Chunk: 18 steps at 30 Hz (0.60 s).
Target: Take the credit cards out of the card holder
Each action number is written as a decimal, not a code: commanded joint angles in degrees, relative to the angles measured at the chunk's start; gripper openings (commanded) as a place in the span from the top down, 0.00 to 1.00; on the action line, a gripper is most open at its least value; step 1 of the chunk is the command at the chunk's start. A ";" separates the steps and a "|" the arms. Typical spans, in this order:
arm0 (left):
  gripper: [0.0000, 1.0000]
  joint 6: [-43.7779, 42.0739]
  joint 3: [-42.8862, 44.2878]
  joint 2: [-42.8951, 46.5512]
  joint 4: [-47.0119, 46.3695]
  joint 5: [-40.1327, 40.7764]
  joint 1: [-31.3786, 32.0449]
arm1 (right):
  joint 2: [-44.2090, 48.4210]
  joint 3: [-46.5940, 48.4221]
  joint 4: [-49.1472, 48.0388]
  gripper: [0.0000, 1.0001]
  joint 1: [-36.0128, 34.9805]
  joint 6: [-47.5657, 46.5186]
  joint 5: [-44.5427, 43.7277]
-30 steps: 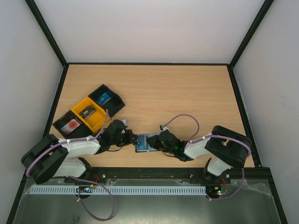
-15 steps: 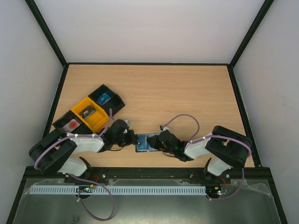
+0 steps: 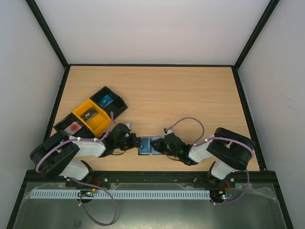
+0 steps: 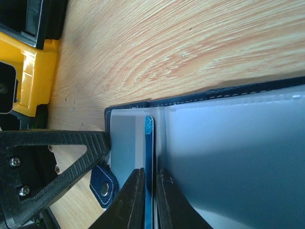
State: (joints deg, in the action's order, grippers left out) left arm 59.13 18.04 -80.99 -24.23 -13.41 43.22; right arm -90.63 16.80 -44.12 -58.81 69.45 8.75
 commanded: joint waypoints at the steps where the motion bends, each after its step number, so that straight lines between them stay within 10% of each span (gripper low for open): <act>1: 0.97 0.86 -2.78 -0.67 2.91 1.01 0.17 | -1.40 -0.81 -4.19 0.91 0.39 -0.45 1.34; 18: 0.97 1.61 -3.63 -1.10 2.11 1.18 0.28 | -5.11 -2.26 -13.63 0.98 1.35 0.49 5.77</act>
State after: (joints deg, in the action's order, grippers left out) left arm 60.88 16.27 -80.97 -27.57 -12.86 43.18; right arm -95.33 15.73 -52.27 -57.36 69.91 12.01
